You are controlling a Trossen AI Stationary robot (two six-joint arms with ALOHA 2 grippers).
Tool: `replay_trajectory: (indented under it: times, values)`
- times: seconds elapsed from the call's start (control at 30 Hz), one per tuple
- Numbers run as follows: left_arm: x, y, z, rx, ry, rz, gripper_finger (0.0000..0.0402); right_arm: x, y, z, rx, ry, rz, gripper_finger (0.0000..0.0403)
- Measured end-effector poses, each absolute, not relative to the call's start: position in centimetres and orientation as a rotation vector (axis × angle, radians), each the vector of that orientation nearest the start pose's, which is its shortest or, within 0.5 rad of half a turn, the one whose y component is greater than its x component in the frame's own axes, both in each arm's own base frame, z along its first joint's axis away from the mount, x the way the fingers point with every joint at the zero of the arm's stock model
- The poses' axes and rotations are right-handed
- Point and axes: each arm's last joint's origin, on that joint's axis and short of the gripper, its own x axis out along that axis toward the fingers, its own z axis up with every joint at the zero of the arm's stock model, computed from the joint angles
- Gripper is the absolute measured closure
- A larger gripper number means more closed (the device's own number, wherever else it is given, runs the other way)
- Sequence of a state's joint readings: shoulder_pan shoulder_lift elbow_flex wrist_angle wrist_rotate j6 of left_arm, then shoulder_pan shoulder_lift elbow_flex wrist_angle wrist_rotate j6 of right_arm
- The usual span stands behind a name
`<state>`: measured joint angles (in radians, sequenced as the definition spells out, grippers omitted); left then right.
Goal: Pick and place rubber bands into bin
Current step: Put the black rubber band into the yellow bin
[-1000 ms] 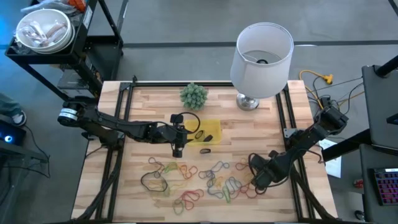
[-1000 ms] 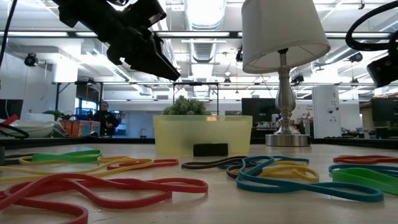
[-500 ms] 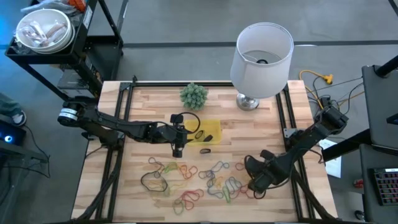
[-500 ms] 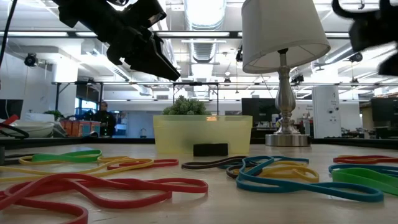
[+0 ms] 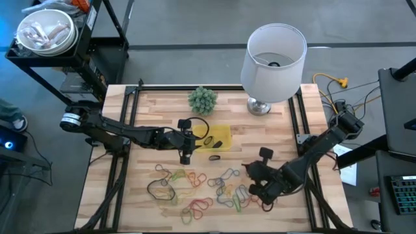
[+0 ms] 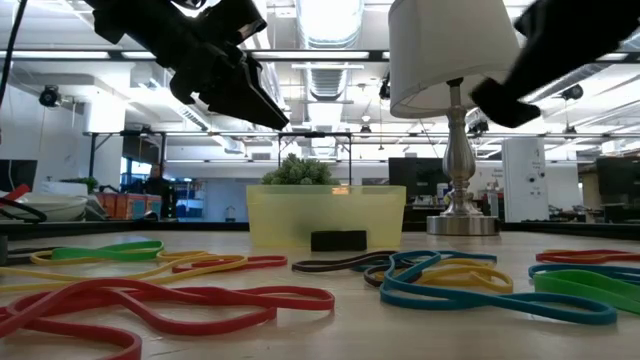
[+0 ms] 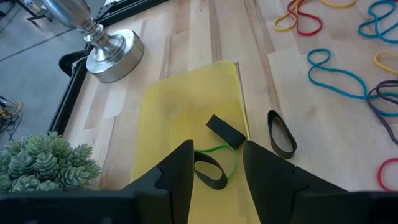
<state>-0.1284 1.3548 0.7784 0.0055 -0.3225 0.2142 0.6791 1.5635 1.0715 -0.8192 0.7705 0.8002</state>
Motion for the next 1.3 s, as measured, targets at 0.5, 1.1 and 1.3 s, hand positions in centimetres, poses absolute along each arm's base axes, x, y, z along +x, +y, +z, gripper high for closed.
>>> replay_trajectory:
  times: [0.5, 1.1, 1.3]
  values:
    - [28.0, -2.7, 22.6, 0.339, 0.589, 0.127, 0.0278, 28.2, 10.5, 20.5, -0.255, 0.689, -0.594, 0.0392]
    - [27.9, -2.7, 22.4, 0.343, 0.609, 0.124, 0.0278, 30.8, 3.7, 19.0, -0.12, 0.645, -0.556, 0.0392]
    - [27.8, -2.7, 22.3, 0.344, 0.616, 0.124, 0.0278, 30.8, 2.1, 18.2, -0.073, 0.627, -0.542, 0.0392]
